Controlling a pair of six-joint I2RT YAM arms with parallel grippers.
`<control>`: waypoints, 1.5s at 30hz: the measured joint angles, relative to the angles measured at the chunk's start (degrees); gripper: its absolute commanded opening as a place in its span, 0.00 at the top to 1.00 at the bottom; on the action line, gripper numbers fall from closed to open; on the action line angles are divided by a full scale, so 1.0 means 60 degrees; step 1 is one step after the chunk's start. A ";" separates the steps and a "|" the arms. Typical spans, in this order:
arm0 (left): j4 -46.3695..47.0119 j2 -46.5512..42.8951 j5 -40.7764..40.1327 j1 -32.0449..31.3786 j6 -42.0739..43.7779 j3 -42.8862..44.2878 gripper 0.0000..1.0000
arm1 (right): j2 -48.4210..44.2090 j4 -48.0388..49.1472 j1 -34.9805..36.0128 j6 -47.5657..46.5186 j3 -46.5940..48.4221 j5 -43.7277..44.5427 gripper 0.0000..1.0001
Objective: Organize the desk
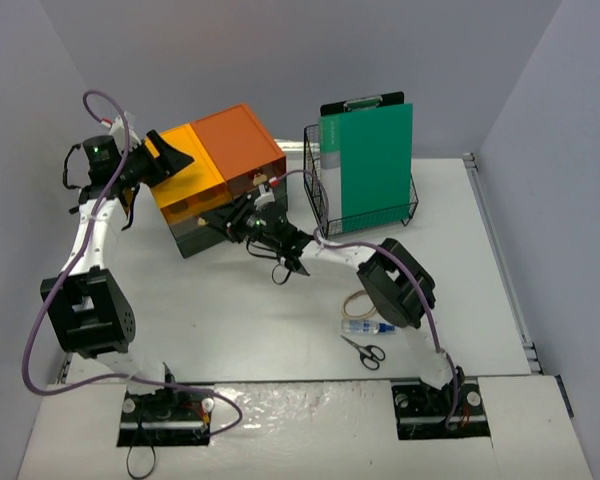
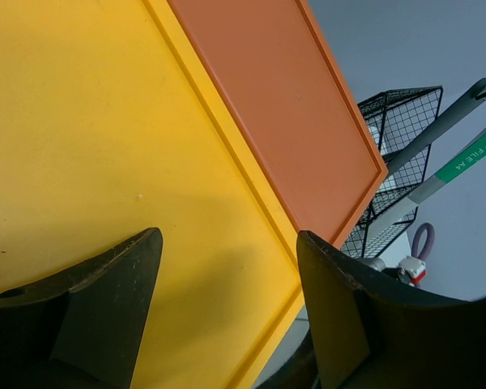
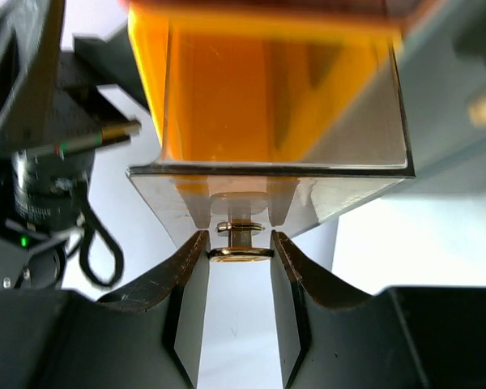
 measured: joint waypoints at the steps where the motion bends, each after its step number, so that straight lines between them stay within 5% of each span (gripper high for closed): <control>1: 0.0024 -0.0003 0.0001 0.0000 -0.0019 -0.0012 0.35 | -0.0236 -0.0101 0.0020 -0.0046 -0.0264 -0.0026 1.00; 8: 0.0181 -0.0058 -0.0004 0.0004 -0.0063 -0.0125 0.35 | -0.1826 -0.1179 0.0215 -0.0376 -0.1766 -0.0059 1.00; 11: 0.0261 -0.0083 -0.0004 0.0004 -0.0063 -0.0181 0.35 | -0.2177 -0.1715 0.0259 -0.0551 -0.1940 -0.0051 0.90; 18: 0.0364 -0.0116 -0.0007 0.0004 -0.0066 -0.0252 0.35 | -0.2332 -0.3024 0.0277 -0.1103 -0.1606 0.0064 0.26; 27: 0.0374 -0.0120 -0.0010 0.0004 -0.0077 -0.0260 0.35 | -0.3095 -0.5509 0.0309 -0.2276 -0.1325 0.1264 0.20; 35: 0.0526 -0.0212 -0.0099 0.0004 -0.0160 -0.0408 0.35 | -0.5076 -0.8406 0.0313 -0.3504 -0.2131 0.2806 0.00; 45: 0.0512 -0.0306 -0.0149 0.0040 -0.0366 -0.0478 0.35 | -0.8186 -1.2595 0.0317 -0.3598 -0.4180 0.4693 0.00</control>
